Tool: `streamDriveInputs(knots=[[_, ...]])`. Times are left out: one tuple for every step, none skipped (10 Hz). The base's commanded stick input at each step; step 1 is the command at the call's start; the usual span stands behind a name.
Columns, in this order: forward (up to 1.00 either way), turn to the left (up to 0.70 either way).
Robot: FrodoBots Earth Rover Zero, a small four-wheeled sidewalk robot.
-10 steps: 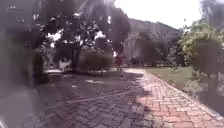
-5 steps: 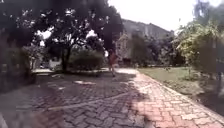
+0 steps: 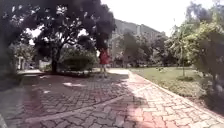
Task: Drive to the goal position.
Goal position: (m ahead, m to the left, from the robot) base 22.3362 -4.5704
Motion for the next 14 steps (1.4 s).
streamDriveInputs(knots=[[0.7,-0.16],[0.7,0.0],[0.7,0.0],[0.7,0.0],[0.7,0.0],[0.7,0.0],[0.7,0.0],[0.7,0.0],[0.7,0.0],[0.7,-0.18],[0.7,-0.3],[0.7,-0.35],[0.7,-0.35],[0.7,-0.35]])
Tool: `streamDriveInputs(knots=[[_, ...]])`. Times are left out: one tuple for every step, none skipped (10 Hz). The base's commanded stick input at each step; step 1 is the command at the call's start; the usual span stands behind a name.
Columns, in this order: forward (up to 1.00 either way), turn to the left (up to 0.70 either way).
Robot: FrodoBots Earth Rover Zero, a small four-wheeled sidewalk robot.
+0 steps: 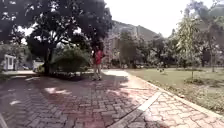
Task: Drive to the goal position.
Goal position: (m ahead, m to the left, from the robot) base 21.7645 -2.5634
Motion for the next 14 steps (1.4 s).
streamDriveInputs(knots=[[0.7,-0.35],[0.7,-0.35],[0.7,-0.35],[0.7,-0.34],[0.7,-0.35],[0.7,-0.35],[0.7,-0.35],[0.7,-0.35],[0.7,-0.35],[0.7,0.0],[0.7,0.0],[0.7,-0.13],[0.7,-0.3],[0.7,-0.22]])
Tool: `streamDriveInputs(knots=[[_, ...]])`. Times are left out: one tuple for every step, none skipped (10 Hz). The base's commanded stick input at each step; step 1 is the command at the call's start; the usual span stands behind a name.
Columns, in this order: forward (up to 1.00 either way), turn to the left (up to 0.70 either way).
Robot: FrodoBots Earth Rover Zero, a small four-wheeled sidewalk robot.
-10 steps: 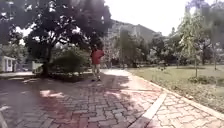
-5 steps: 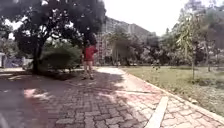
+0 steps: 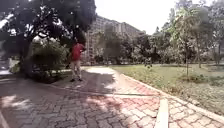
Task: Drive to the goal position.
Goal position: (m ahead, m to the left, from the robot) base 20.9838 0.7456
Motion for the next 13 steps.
streamDriveInputs(knots=[[0.7,-0.05],[0.7,0.0],[0.7,0.0],[0.7,0.0],[0.7,0.0],[0.7,0.0],[0.7,0.0],[0.7,0.0],[0.7,0.02],[0.7,0.2],[0.7,0.35],[0.7,0.33],[0.7,0.27]])
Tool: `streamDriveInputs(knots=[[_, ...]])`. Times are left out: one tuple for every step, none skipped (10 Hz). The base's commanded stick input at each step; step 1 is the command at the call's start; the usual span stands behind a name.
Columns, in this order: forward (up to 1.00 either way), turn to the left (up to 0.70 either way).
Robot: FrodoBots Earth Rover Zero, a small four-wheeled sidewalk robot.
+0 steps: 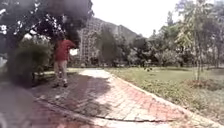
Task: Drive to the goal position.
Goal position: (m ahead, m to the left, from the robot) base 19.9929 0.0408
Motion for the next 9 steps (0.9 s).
streamDriveInputs(knots=[[0.7,0.11],[0.7,0.0],[0.7,0.0],[0.7,0.0],[0.7,0.0],[0.7,0.0],[0.7,0.0],[0.7,0.0],[0.7,0.0]])
